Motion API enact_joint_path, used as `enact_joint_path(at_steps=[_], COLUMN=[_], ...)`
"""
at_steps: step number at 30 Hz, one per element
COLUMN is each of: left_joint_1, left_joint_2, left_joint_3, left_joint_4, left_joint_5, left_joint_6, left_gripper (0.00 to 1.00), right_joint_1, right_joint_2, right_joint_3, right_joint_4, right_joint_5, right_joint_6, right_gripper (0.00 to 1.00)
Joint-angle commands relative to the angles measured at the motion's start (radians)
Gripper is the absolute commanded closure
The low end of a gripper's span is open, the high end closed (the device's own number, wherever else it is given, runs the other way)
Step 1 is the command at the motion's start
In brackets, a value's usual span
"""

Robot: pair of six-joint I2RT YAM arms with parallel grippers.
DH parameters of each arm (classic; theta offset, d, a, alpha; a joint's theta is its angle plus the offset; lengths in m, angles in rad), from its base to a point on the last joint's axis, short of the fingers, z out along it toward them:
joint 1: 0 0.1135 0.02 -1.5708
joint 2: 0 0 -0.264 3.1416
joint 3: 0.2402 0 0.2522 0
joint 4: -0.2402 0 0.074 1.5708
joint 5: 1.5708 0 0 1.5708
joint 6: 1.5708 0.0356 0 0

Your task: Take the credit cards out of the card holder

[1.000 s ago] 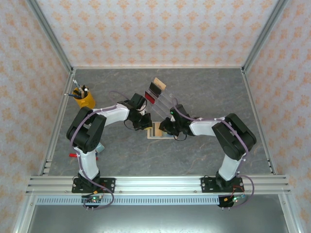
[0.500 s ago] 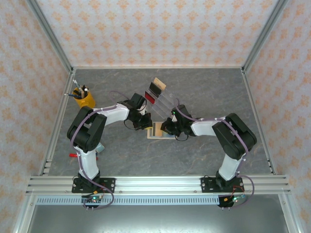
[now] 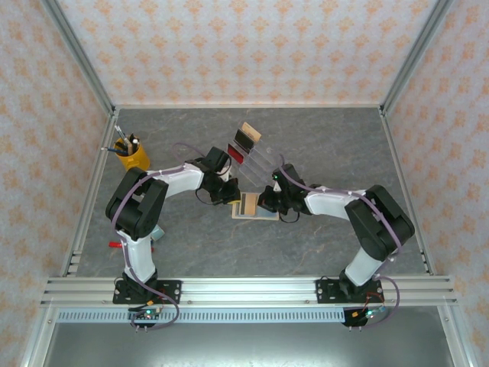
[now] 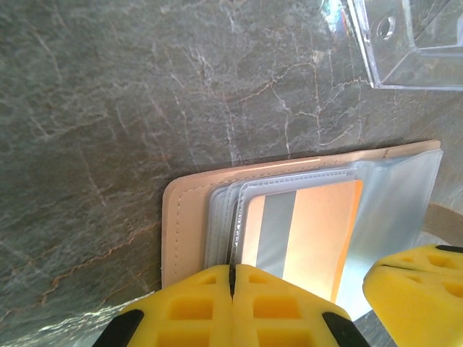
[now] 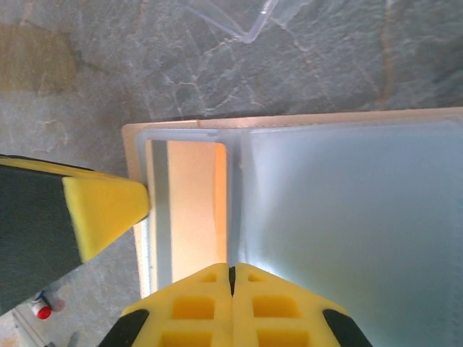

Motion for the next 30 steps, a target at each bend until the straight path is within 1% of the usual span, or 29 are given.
enact_joint_path(at_steps=[1,3,7,9,18,22,26,30], left_joint_1=[-0.007,-0.007,-0.007,-0.008,-0.007,-0.008,-0.008,-0.008], left_joint_2=[0.034,0.035,0.042,0.045,0.05,0.052,0.054,0.056], left_joint_3=[-0.019,-0.017,-0.021,-0.029,-0.068,-0.09,-0.119,-0.159], left_joint_4=[-0.067,-0.064,-0.065,-0.061,-0.043,-0.032,-0.008,0.025], left_joint_5=[-0.037,-0.034,-0.034,-0.034,-0.03,-0.028,-0.014,0.005], left_joint_6=[0.02,0.019,0.022,0.022,0.022,0.02,0.009,-0.002], left_gripper=[0.97,0.97,0.97,0.97,0.98,0.98,0.98,0.99], right_joint_1=[-0.002,-0.003,-0.003,-0.003,-0.003,-0.002,-0.005,-0.005], right_joint_2=[-0.021,-0.017,-0.006,0.002,0.068,0.082,0.086,0.104], right_joint_3=[-0.009,-0.009,-0.013,-0.009,0.011,0.009,0.01,0.014], right_joint_4=[-0.061,-0.044,0.027,0.037,0.057,0.088,0.109,0.153], right_joint_5=[0.044,0.017,-0.079,-0.098,-0.123,-0.143,-0.15,-0.179], right_joint_6=[-0.038,-0.036,-0.01,0.0,0.035,0.046,0.047,0.044], right_gripper=[0.99,0.97,0.86,0.84,0.83,0.8,0.81,0.84])
